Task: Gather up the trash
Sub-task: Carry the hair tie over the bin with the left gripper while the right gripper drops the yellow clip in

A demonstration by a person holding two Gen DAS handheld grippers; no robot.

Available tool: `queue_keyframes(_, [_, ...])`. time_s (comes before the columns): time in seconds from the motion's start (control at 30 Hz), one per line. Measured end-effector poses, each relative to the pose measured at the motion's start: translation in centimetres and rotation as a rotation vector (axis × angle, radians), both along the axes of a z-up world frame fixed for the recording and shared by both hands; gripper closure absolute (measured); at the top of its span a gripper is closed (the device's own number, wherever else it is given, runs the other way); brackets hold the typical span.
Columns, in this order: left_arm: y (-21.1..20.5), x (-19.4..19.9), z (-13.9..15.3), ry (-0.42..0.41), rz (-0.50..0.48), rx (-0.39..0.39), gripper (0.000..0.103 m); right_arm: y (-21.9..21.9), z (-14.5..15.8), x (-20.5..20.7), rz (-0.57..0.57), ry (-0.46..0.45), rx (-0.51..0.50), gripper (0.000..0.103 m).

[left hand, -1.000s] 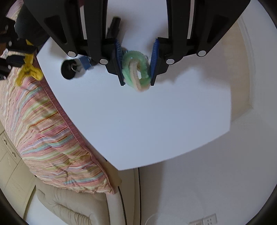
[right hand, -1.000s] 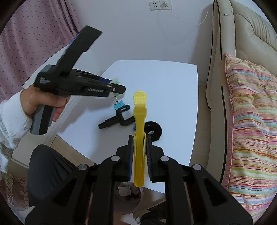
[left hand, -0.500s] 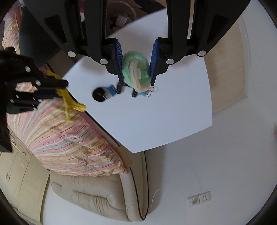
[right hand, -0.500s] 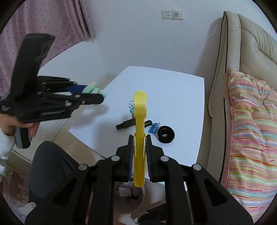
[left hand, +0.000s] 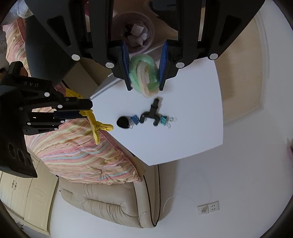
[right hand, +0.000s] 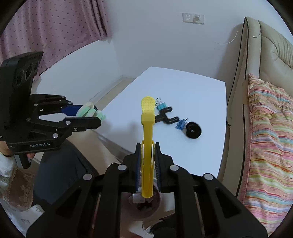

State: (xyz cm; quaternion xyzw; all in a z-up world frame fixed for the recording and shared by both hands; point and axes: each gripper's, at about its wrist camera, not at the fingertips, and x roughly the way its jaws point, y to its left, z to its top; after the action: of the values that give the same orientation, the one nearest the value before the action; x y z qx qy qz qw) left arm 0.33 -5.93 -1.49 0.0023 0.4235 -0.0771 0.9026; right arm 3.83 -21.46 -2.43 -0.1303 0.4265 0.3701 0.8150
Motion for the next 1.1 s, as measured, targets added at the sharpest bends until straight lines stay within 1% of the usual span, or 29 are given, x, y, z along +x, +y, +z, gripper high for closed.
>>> queue_keyframes(0.1, [0.1, -1.0, -0.9, 0.009, 0.005, -0.024, 0.076, 0.0, -0.2, -1.1, 0.013, 0.003, -0.003, 0.09])
queue_keyframes(0.2, [0.2, -1.8, -1.8, 0.017, 0.012, -0.024, 0.076, 0.1, -0.8, -2.0, 0.026, 0.006, -0.012, 0.09])
queue_keyframes(0.3, [0.3, -2.6, -2.7, 0.03, 0.021, -0.04, 0.076, 0.2, -1.6, -3.0, 0.035, 0.015, -0.022, 0.09])
queue_keyframes(0.37, [0.4, -3.1, -3.3, 0.04, 0.024, -0.058, 0.076, 0.2, -2.2, -3.4, 0.034, 0.03, -0.019, 0.09])
queue_keyframes(0.5, [0.5, -3.8, -4.3, 0.058, 0.031, -0.068, 0.076, 0.4, -4.0, -4.5, 0.045, 0.068, -0.029, 0.09])
queue_keyframes(0.67, [0.8, -4.6, -4.8, 0.066, 0.042, -0.077, 0.076, 0.8, -5.5, -5.4, 0.064, 0.105, -0.038, 0.09])
queue_keyframes(0.87, [1.3, -4.7, -4.4, 0.056, 0.051, -0.08, 0.076, 1.5, -5.8, -5.8, 0.091, 0.112, -0.037, 0.09])
queue_keyframes(0.97, [1.4, -4.7, -4.2, 0.049, 0.055, -0.077, 0.076, 1.8, -5.9, -5.8, 0.101, 0.111, -0.036, 0.088])
queue_keyframes(1.0, [1.5, -4.7, -4.1, 0.046, 0.057, -0.076, 0.076, 1.9, -5.9, -5.8, 0.103, 0.105, -0.044, 0.074])
queue_keyframes(1.03, [1.5, -4.7, -4.1, 0.044, 0.058, -0.076, 0.076, 2.0, -6.0, -5.9, 0.103, 0.098, -0.05, 0.045])
queue_keyframes(1.1, [1.5, -4.6, -4.0, 0.043, 0.058, -0.075, 0.076, 1.9, -5.9, -5.7, 0.099, 0.095, -0.037, 0.02])
